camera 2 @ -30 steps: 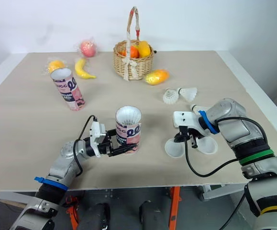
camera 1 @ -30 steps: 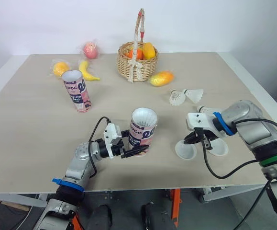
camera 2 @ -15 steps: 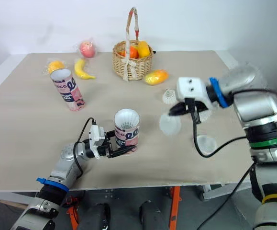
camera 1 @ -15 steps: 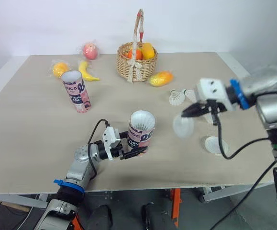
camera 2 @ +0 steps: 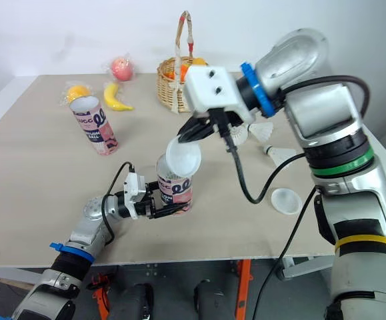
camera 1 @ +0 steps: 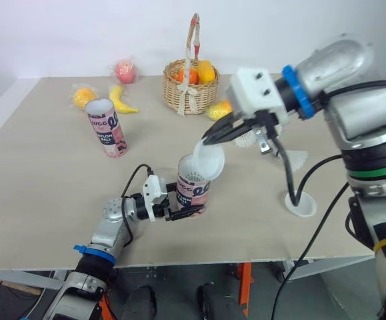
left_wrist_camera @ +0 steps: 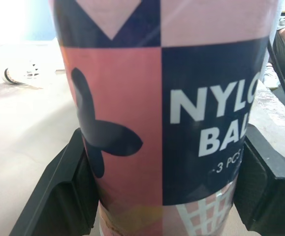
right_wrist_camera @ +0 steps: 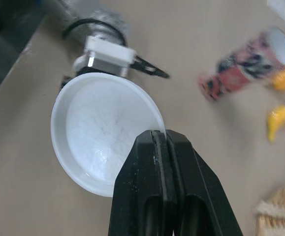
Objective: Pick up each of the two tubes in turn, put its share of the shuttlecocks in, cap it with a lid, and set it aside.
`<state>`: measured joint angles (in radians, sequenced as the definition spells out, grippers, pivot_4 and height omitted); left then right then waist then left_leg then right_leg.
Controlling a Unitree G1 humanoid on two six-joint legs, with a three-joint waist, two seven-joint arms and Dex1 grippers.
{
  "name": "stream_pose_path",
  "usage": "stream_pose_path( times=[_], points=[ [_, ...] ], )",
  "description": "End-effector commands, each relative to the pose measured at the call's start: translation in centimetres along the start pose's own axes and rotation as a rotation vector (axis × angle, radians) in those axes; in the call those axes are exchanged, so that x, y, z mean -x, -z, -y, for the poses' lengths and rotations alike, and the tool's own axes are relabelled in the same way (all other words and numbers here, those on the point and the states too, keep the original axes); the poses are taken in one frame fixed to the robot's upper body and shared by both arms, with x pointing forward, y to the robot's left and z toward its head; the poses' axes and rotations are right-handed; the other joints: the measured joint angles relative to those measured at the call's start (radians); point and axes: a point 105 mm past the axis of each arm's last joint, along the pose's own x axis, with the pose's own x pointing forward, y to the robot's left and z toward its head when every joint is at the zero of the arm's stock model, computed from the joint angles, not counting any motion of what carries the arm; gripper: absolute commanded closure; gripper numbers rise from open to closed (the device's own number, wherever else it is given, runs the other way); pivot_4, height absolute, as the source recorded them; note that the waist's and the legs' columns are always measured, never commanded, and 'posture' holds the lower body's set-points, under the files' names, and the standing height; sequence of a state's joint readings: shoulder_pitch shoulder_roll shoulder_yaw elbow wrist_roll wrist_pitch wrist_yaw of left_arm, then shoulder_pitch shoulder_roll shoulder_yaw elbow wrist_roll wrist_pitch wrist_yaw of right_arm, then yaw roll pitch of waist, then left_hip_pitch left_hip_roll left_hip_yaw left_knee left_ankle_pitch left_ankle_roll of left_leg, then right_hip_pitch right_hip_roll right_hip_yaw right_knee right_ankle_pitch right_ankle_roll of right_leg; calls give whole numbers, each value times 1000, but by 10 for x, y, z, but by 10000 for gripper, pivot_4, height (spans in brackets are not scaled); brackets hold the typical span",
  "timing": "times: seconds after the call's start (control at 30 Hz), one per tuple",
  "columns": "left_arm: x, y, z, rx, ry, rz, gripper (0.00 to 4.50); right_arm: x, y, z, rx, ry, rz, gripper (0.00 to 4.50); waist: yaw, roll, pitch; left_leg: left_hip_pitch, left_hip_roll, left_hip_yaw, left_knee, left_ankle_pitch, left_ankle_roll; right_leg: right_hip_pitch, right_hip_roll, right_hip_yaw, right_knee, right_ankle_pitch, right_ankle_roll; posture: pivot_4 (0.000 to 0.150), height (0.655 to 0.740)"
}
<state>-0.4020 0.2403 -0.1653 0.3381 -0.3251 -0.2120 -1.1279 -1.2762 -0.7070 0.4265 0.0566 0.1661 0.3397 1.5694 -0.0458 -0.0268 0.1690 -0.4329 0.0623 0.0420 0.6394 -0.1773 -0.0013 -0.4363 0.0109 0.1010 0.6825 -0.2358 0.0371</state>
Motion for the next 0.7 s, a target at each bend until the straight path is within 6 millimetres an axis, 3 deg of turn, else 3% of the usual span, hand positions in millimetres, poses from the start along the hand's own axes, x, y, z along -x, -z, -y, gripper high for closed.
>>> stream_pose_path(
  times=[0.03,0.2,0.4,0.7],
  points=[
    [5,14,2,19,0,-62,12962,-12,4,6,76,-25,-82,44529,0,0,0,0,0,0,0,0,0,0,0,0,0,0,0,1500,7400],
    [7,14,3,15,-4,-62,12962,-26,13,10,156,-44,-148,44529,0,0,0,0,0,0,0,0,0,0,0,0,0,1,1,1500,7400],
    [8,15,3,16,-10,-63,12962,-22,4,17,204,-33,-135,44529,0,0,0,2,0,0,0,0,0,2,0,0,0,1,0,1500,7400],
    [10,16,2,17,-19,-67,12962,-25,0,0,153,-100,-68,44529,0,0,0,2,0,0,-1,0,0,2,0,0,0,-1,-3,1500,7400]
  ],
)
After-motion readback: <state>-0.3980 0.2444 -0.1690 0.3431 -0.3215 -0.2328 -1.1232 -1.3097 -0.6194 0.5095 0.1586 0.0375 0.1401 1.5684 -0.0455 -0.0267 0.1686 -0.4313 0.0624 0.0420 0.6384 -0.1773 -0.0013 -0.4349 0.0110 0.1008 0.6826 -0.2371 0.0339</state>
